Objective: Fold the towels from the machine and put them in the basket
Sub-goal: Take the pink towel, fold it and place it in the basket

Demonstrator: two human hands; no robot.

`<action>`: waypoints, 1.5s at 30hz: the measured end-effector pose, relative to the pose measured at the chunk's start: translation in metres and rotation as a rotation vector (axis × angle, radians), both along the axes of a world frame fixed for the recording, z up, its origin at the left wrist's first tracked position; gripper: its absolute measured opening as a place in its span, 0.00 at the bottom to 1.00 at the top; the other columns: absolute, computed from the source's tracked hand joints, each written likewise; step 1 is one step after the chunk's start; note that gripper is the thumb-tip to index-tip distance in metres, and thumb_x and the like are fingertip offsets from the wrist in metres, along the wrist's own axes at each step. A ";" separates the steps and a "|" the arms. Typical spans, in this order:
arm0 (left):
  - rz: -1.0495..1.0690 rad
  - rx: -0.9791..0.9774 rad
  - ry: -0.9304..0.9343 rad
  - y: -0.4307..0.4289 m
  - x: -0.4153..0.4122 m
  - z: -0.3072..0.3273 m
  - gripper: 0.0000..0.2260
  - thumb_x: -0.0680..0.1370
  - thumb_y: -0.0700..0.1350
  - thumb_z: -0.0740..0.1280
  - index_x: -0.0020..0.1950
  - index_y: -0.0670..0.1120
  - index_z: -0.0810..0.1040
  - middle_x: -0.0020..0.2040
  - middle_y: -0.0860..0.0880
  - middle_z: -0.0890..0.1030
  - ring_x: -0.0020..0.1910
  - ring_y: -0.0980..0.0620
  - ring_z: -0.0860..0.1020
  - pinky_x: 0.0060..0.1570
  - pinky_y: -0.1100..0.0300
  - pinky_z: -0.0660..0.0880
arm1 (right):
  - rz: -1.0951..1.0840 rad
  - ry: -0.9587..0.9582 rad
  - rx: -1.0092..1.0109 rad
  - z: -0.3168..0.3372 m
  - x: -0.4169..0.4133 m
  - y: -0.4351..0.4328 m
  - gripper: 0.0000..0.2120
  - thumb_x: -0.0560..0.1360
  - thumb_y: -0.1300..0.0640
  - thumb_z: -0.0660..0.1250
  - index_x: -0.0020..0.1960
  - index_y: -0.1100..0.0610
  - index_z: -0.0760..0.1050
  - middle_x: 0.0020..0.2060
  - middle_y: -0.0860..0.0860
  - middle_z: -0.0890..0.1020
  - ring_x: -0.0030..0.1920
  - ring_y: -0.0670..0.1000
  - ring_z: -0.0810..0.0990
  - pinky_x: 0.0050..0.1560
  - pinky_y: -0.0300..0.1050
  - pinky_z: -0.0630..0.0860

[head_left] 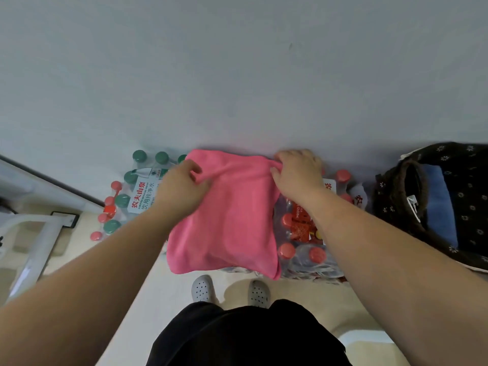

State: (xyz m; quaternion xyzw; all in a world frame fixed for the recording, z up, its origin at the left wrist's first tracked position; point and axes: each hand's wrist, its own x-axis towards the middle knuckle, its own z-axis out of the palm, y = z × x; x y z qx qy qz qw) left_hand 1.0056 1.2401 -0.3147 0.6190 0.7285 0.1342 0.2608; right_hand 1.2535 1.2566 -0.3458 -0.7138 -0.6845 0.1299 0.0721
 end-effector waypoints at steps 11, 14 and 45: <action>0.076 -0.062 0.076 0.058 -0.037 -0.042 0.17 0.69 0.62 0.57 0.36 0.52 0.77 0.45 0.42 0.80 0.41 0.41 0.78 0.40 0.54 0.74 | -0.231 0.120 -0.082 -0.015 -0.022 0.004 0.15 0.79 0.41 0.60 0.61 0.45 0.77 0.58 0.49 0.81 0.66 0.59 0.66 0.62 0.55 0.58; 0.155 -0.043 0.098 0.066 -0.034 -0.043 0.16 0.68 0.62 0.58 0.34 0.52 0.75 0.45 0.42 0.78 0.46 0.38 0.78 0.42 0.53 0.73 | -0.294 0.094 -0.119 -0.018 -0.031 0.007 0.16 0.79 0.41 0.59 0.57 0.47 0.79 0.56 0.50 0.81 0.66 0.60 0.65 0.64 0.57 0.57; -0.191 0.030 -0.444 0.017 -0.084 0.013 0.06 0.76 0.40 0.67 0.44 0.49 0.82 0.39 0.48 0.82 0.36 0.57 0.76 0.40 0.59 0.73 | 0.167 0.664 -0.009 0.046 0.000 -0.028 0.14 0.67 0.66 0.74 0.37 0.51 0.72 0.33 0.44 0.75 0.35 0.42 0.71 0.39 0.41 0.70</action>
